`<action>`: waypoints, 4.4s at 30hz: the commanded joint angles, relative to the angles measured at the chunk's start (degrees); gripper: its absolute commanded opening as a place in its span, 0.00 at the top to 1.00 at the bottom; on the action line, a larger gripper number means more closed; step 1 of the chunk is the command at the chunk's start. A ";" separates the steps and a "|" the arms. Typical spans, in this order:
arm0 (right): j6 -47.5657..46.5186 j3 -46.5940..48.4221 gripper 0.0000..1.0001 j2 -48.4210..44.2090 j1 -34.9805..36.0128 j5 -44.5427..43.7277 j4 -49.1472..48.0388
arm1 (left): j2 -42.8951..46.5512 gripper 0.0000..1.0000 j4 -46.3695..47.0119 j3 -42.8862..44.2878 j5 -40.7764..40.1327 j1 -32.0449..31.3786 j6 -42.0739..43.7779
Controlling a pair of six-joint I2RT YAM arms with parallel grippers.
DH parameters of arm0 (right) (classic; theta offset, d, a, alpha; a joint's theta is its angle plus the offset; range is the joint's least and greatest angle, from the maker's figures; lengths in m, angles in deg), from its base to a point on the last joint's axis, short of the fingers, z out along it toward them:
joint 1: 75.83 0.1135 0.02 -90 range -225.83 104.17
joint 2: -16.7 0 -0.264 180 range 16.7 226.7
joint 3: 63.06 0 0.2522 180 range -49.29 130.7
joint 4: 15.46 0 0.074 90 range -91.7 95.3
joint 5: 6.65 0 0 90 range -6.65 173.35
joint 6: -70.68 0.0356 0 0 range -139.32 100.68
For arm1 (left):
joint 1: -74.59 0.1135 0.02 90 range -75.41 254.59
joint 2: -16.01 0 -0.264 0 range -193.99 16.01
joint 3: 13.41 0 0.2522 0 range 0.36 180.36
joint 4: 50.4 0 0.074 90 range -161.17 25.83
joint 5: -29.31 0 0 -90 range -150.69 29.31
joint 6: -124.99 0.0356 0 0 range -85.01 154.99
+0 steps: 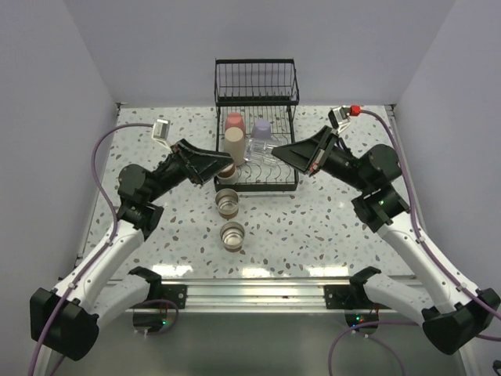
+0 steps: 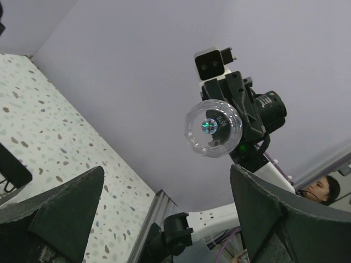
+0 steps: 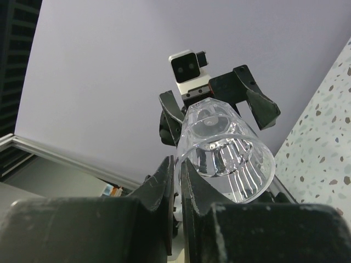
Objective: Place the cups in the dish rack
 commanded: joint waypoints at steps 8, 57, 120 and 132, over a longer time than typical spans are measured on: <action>-0.76 1.72 1.00 4.61 3.52 0.78 -5.61 | -5.06 0.00 16.11 2.71 7.25 -1.07 -6.16; -29.32 13.67 0.07 -0.47 7.57 -23.19 39.02 | -7.96 1.00 -5.92 13.51 6.72 -2.39 6.92; -40.32 14.47 0.02 -11.73 7.57 -48.80 70.86 | -61.14 0.54 -64.74 52.46 -46.80 -16.45 47.81; -40.49 14.11 0.03 -11.47 7.48 -48.00 70.51 | -59.73 0.13 -65.27 52.01 -48.30 -17.24 47.81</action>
